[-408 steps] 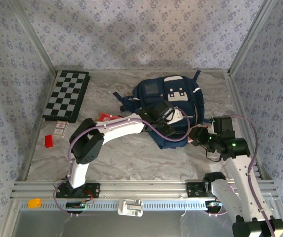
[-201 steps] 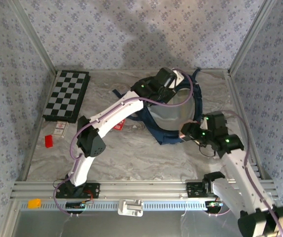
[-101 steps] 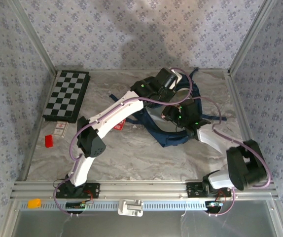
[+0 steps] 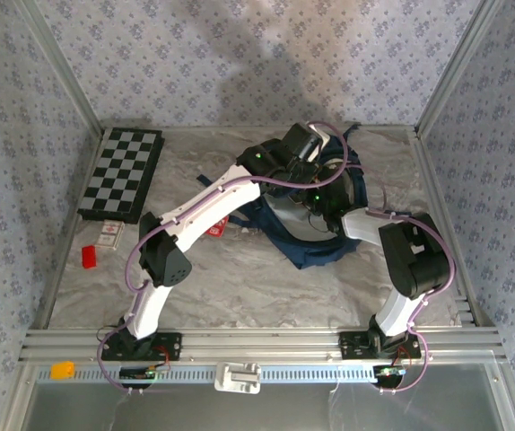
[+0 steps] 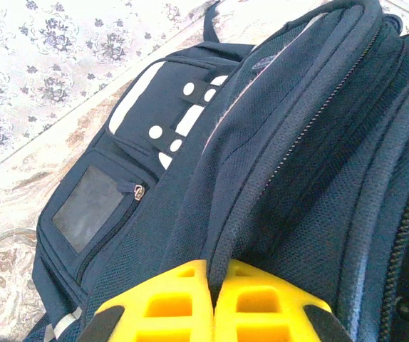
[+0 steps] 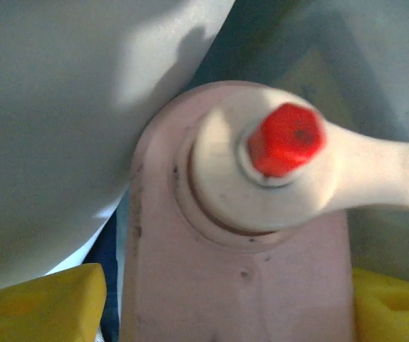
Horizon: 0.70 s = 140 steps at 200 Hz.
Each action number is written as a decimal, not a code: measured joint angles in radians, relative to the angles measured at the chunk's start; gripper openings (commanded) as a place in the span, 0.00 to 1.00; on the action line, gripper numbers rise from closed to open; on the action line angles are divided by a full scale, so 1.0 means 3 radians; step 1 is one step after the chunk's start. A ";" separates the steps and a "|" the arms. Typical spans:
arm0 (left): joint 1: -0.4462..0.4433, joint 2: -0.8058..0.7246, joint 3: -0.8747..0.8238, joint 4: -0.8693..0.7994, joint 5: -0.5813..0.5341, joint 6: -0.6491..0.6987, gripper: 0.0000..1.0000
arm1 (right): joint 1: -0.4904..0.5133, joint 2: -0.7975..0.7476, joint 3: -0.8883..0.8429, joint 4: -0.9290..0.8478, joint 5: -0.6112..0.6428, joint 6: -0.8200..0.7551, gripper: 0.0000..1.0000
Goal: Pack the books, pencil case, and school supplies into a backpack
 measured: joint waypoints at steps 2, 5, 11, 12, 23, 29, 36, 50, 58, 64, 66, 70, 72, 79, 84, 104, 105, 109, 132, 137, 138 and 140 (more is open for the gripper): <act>0.0004 0.0000 0.0000 0.0000 0.0000 0.0001 0.00 | -0.0001 -0.0008 -0.0003 -0.0001 0.0004 0.0001 0.81; 0.0005 0.0000 0.0000 0.0000 0.0000 0.0001 0.00 | -0.0003 -0.0023 -0.0008 -0.0008 0.0014 0.0003 0.82; 0.0010 -0.0001 0.0000 0.0000 0.0000 0.0000 0.00 | -0.0010 -0.0056 -0.0024 -0.0020 0.0027 0.0004 0.83; 0.0011 -0.0003 0.0000 0.0000 0.0000 0.0000 0.00 | -0.0011 -0.0065 -0.0028 -0.0027 0.0032 0.0001 0.83; 0.0015 -0.0005 0.0000 -0.0001 0.0000 0.0000 0.00 | -0.0022 -0.0156 -0.0075 -0.0106 0.0085 0.0000 0.83; 0.0018 -0.0006 0.0000 -0.0001 0.0000 0.0000 0.00 | -0.0020 -0.0220 -0.0107 -0.0164 0.0130 0.0000 0.83; 0.0018 -0.0008 0.0000 -0.0001 0.0000 -0.0001 0.00 | -0.0020 -0.0305 -0.0140 -0.0259 0.0196 0.0001 0.84; 0.0020 -0.0010 0.0000 -0.0004 0.0000 -0.0003 0.00 | -0.0015 -0.0491 -0.0216 -0.0431 0.0329 0.0013 0.84; 0.0020 -0.0011 0.0000 -0.0008 0.0001 -0.0008 0.00 | -0.0017 -0.0601 -0.0266 -0.0526 0.0395 0.0015 0.83; 0.0020 -0.0011 0.0000 -0.0013 0.0004 -0.0015 0.00 | -0.0017 -0.0669 -0.0298 -0.0580 0.0417 0.0017 0.84; 0.0020 -0.0011 0.0000 -0.0015 0.0004 -0.0018 0.00 | -0.0017 -0.0689 -0.0309 -0.0594 0.0426 0.0017 0.84; 0.0020 -0.0011 0.0001 -0.0020 0.0011 -0.0024 0.00 | -0.0017 -0.0731 -0.0329 -0.0623 0.0430 0.0014 0.84; 0.0020 -0.0011 0.0001 -0.0023 0.0014 -0.0025 0.00 | -0.0017 -0.0744 -0.0336 -0.0636 0.0430 0.0013 0.84; 0.0020 -0.0011 0.0000 -0.0031 0.0027 -0.0028 0.00 | -0.0009 -0.0804 -0.0364 -0.0685 0.0429 -0.0001 0.83; 0.0020 -0.0011 0.0000 -0.0034 0.0037 -0.0033 0.00 | -0.0005 -0.0846 -0.0378 -0.0720 0.0429 -0.0013 0.83; 0.0020 -0.0011 0.0000 -0.0065 0.0080 -0.0088 0.00 | 0.0084 -0.1090 -0.0397 -0.0992 0.0462 -0.0079 0.84; 0.0020 -0.0011 0.0000 -0.0065 0.0080 -0.0090 0.00 | 0.0095 -0.1116 -0.0397 -0.1022 0.0479 -0.0088 0.84; 0.0020 -0.0011 0.0000 -0.0072 0.0089 -0.0103 0.00 | 0.0127 -0.1189 -0.0397 -0.1104 0.0496 -0.0092 0.84; 0.0022 -0.0043 -0.0097 -0.0037 0.0182 -0.0211 0.02 | 0.0305 -0.1834 -0.0403 -0.1717 0.0692 -0.0100 0.83; 0.0024 -0.0062 -0.0150 -0.0020 0.0219 -0.0242 0.04 | 0.0331 -0.1995 -0.0409 -0.1864 0.0736 -0.0099 0.82; 0.0024 -0.0066 -0.0158 -0.0019 0.0223 -0.0247 0.05 | 0.0332 -0.2015 -0.0411 -0.1879 0.0744 -0.0099 0.82; 0.0024 -0.0076 -0.0179 -0.0011 0.0235 -0.0261 0.06 | 0.0340 -0.2069 -0.0416 -0.1926 0.0758 -0.0097 0.82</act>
